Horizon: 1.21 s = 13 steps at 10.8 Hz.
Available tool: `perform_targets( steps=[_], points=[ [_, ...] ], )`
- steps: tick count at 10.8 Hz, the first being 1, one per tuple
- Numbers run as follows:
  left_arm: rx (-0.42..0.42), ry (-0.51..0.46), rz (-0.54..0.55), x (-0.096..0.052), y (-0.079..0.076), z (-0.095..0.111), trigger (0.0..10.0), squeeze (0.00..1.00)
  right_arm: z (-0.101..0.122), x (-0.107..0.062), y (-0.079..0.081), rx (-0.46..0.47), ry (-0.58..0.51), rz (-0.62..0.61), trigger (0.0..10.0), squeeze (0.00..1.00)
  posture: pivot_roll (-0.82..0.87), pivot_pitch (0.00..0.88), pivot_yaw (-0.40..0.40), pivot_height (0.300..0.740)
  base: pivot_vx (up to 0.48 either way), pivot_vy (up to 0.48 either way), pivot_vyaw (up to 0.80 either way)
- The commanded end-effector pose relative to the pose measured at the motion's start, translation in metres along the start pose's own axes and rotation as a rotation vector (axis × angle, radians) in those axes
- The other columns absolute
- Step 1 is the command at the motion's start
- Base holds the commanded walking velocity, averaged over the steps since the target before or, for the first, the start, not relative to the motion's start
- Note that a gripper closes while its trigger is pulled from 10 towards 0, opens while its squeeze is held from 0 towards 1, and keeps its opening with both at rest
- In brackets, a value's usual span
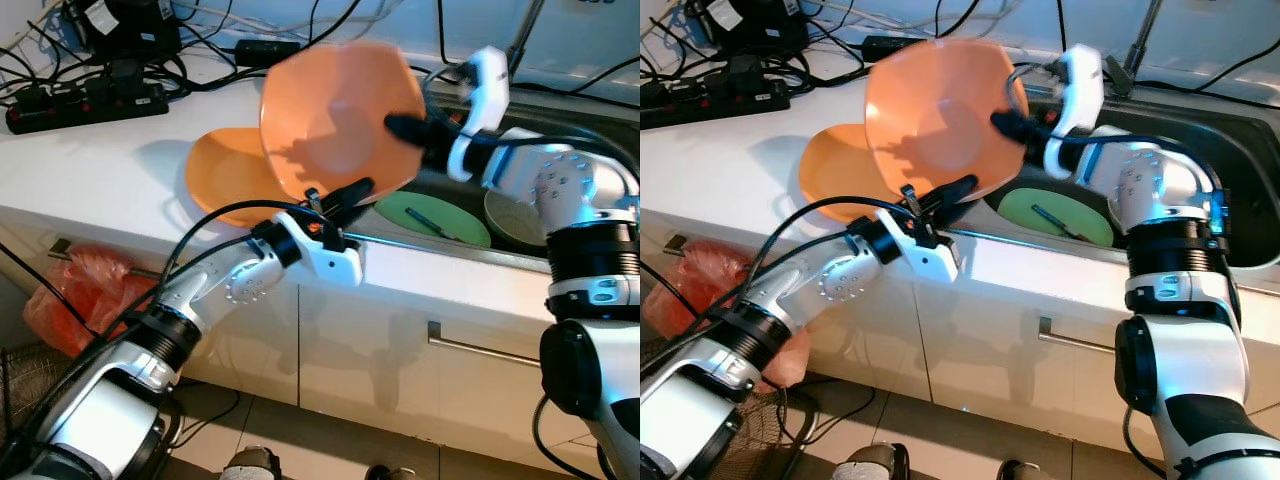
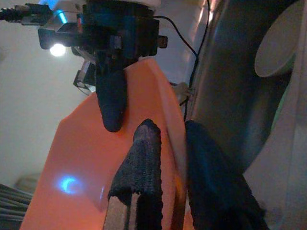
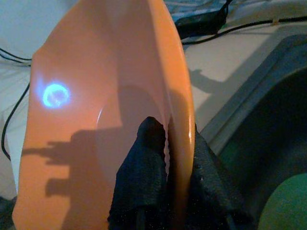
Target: Kitchen organization
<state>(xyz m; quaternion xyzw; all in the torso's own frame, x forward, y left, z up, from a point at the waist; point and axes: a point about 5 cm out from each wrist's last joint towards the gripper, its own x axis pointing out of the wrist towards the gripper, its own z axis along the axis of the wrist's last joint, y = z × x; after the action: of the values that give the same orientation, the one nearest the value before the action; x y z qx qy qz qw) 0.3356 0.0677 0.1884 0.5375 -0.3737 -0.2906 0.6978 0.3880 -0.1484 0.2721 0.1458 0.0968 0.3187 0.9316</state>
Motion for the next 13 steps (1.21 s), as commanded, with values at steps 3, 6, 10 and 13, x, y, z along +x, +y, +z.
perform_targets(
  steps=[3,6,10,13],
  points=[
    [-0.056,-0.126,0.188,0.009,0.039,0.016,10.0,1.00,-0.008,-0.004,-0.011,0.012,-0.017,-0.080,0.0,0.00,0.09,0.066,-0.043,0.740,0.000,0.000,0.00],
    [-0.170,-0.180,0.256,0.010,0.053,0.028,10.0,1.00,-0.002,-0.006,-0.025,0.086,-0.165,-0.226,0.0,0.00,0.09,0.068,-0.044,0.740,0.000,0.000,0.00],
    [-0.356,-0.064,0.315,-0.005,0.067,0.016,10.0,1.00,-0.011,-0.016,-0.051,0.198,-0.316,-0.462,0.0,0.00,0.12,0.070,-0.024,0.740,0.000,0.000,0.00],
    [-0.599,0.151,0.353,-0.018,0.063,-0.011,10.0,1.00,-0.019,-0.033,-0.072,0.072,-0.338,-0.681,0.0,0.00,0.13,0.074,-0.012,0.740,0.000,0.000,0.00]
  ],
)
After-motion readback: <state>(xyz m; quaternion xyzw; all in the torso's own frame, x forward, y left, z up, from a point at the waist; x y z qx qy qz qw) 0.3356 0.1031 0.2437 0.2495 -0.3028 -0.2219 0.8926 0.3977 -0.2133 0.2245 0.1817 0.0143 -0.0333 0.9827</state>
